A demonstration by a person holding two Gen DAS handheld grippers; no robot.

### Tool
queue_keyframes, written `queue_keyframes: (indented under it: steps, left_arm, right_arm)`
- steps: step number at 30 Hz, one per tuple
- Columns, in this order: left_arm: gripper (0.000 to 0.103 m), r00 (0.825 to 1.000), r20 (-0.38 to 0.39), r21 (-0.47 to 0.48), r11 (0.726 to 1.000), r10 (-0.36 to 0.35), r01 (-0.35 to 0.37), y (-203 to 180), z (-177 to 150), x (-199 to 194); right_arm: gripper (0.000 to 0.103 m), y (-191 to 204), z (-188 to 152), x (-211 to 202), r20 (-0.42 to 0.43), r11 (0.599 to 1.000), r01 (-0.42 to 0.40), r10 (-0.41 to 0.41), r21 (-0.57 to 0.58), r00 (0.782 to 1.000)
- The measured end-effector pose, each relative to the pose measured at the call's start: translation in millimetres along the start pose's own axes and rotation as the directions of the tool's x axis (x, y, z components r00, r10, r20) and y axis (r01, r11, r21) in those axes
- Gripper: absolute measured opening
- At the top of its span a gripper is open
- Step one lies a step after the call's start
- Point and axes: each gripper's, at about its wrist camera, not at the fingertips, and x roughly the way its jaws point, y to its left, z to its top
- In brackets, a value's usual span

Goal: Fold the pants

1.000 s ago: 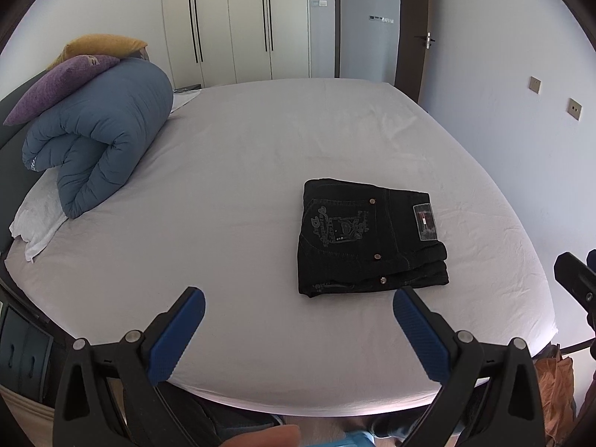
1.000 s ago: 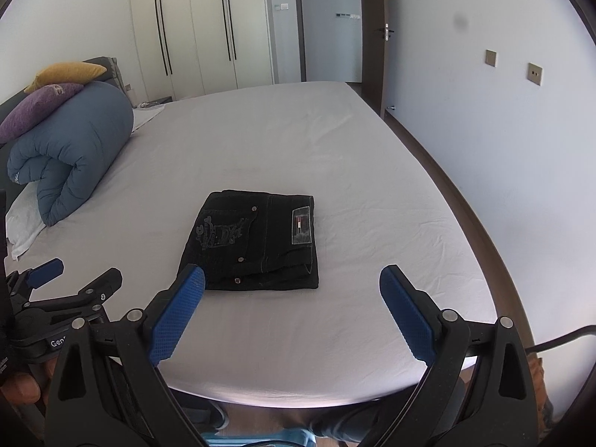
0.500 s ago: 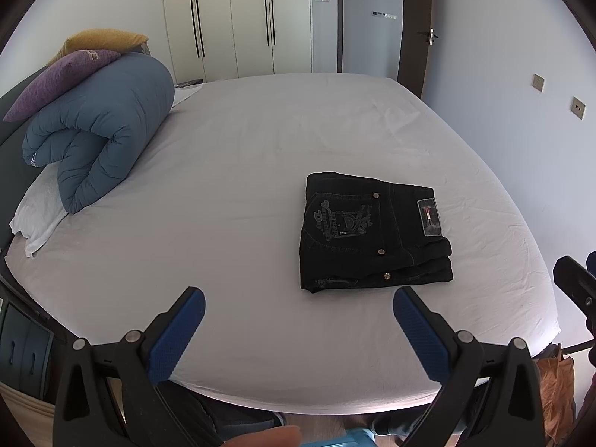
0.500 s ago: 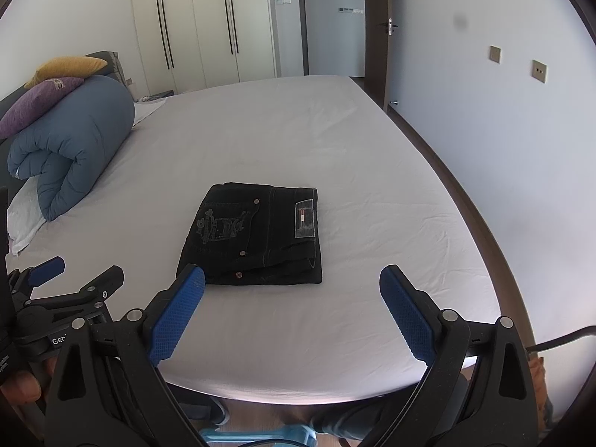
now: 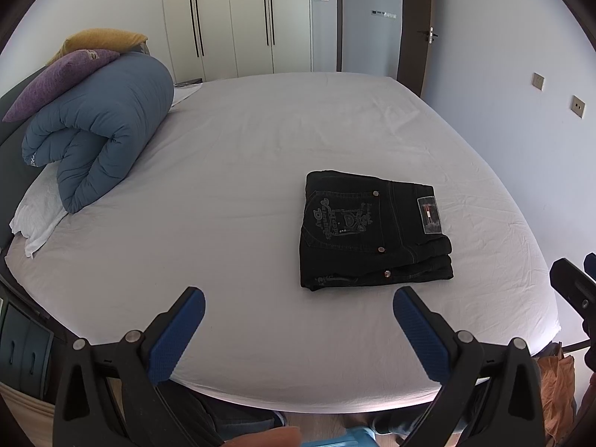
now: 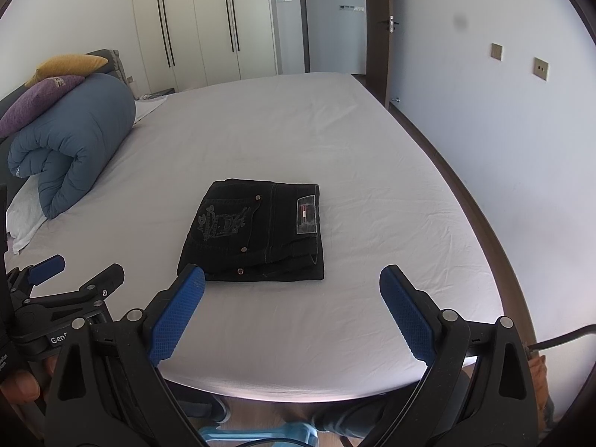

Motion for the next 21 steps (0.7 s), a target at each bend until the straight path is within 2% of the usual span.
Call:
queue_keyframes:
  steps: [21]
  left_arm:
    - [0.103,1.0,0.0,0.0,1.0,0.003,-0.003,-0.5,-2.2,-0.4]
  right_arm:
    - [0.096,4.1,-6.9,2.3,-0.003,1.0,-0.004,0.004,0.001,1.0]
